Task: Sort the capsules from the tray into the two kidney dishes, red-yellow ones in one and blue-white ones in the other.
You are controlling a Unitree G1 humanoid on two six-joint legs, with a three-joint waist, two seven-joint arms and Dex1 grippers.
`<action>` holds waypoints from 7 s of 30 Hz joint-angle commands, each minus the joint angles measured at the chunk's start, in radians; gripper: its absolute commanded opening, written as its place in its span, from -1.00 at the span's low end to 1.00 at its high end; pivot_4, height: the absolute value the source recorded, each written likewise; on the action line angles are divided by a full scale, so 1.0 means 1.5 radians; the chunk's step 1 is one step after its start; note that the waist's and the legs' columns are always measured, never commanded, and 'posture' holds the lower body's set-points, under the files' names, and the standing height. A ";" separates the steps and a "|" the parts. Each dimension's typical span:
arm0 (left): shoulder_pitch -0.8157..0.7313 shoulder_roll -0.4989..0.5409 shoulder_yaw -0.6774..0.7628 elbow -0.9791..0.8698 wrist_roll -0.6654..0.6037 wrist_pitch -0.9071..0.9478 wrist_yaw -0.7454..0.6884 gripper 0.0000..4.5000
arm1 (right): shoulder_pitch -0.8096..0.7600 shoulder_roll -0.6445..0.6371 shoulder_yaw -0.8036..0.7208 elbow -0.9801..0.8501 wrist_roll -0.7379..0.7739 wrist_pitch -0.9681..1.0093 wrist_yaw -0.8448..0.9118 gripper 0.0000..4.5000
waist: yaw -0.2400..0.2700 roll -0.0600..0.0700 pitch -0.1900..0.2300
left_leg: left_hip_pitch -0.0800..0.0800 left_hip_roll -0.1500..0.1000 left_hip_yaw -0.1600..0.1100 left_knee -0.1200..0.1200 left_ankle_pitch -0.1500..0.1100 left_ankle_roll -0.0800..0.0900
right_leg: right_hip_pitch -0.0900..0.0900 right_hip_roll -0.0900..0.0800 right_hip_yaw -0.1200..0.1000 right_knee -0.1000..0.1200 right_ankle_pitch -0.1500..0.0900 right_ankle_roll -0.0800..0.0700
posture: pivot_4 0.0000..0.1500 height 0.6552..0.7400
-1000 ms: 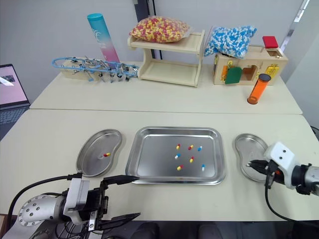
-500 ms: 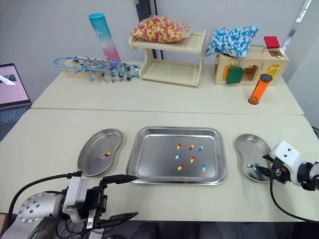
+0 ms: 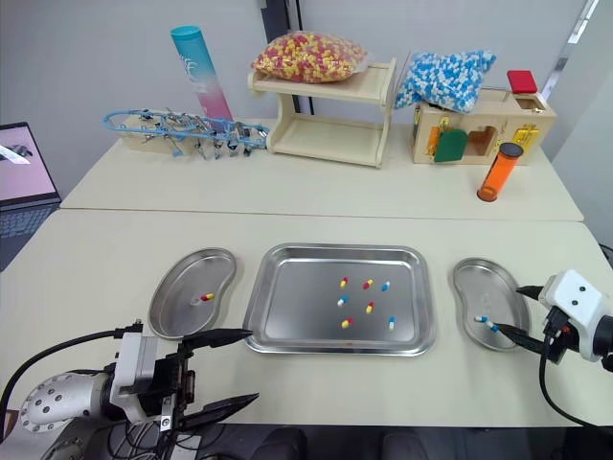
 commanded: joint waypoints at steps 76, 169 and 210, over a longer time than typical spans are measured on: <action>-0.431 -0.143 -0.347 0.056 0.166 0.385 0.266 -0.11 | 0.118 0.155 0.154 -0.231 0.047 -0.130 -0.071 1.00 | -0.001 0.000 0.000 | 0.002 0.000 -0.002 0.001 0.000 0.000 | 0.003 0.000 -0.001 0.000 0.000 0.000 | 1.00 1.00; -0.545 -0.044 -0.352 0.248 0.201 0.122 -0.067 0.47 | 0.149 0.156 0.166 -0.251 0.057 -0.111 -0.106 1.00 | 0.001 0.000 -0.001 | 0.002 0.000 -0.002 0.001 0.000 0.000 | 0.003 0.000 -0.002 0.000 0.000 0.000 | 1.00 1.00; -0.765 -0.241 -0.462 0.681 0.413 -0.209 -0.224 -0.22 | 0.171 0.147 0.152 -0.271 0.071 -0.090 -0.101 1.00 | 0.000 -0.001 0.000 | 0.001 -0.001 -0.002 0.002 0.000 0.000 | 0.003 0.000 -0.002 0.000 0.000 0.000 | 1.00 1.00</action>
